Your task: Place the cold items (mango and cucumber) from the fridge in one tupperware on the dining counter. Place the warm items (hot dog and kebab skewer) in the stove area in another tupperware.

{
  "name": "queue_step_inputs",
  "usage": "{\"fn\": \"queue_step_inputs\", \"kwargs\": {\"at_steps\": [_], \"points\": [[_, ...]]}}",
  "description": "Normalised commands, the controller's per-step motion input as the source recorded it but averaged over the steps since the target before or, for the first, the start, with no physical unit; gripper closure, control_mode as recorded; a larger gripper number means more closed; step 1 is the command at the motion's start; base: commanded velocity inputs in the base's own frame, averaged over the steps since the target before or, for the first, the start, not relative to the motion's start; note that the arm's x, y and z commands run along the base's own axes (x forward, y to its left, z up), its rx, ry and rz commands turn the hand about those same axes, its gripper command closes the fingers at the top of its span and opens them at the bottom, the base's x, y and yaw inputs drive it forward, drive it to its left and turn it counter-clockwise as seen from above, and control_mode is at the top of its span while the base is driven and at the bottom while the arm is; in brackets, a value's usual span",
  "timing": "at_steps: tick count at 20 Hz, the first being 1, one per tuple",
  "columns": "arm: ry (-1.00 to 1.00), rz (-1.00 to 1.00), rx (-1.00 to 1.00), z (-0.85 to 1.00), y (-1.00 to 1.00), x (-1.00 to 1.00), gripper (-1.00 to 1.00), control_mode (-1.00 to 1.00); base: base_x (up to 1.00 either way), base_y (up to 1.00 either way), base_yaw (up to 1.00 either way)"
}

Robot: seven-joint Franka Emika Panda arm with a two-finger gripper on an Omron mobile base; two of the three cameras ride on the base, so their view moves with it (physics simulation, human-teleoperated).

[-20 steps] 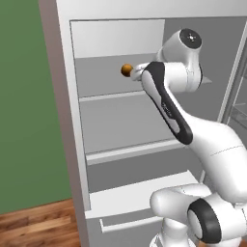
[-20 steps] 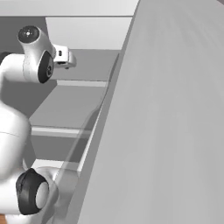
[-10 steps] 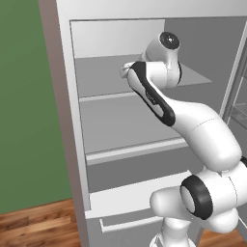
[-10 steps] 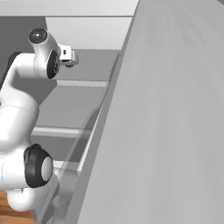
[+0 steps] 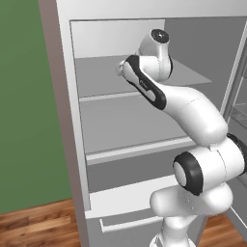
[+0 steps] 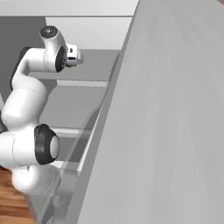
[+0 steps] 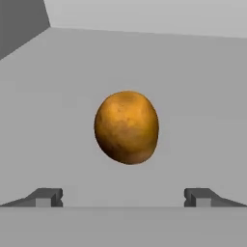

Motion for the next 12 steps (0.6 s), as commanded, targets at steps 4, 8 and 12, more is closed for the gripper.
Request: {"fn": "queue_step_inputs", "kwargs": {"at_steps": [4,8,12], "points": [[0.16,0.0,0.0,-0.08,0.0,0.47,-1.0,-1.0,0.0,0.0,0.0],[0.02,0.0,0.0,-0.1,0.01,0.42,-1.0,-1.0,0.0,0.0,0.0],[0.0,0.0,0.0,-0.13,0.07,0.29,-1.0,-1.0,0.0,0.0,0.0]]}}
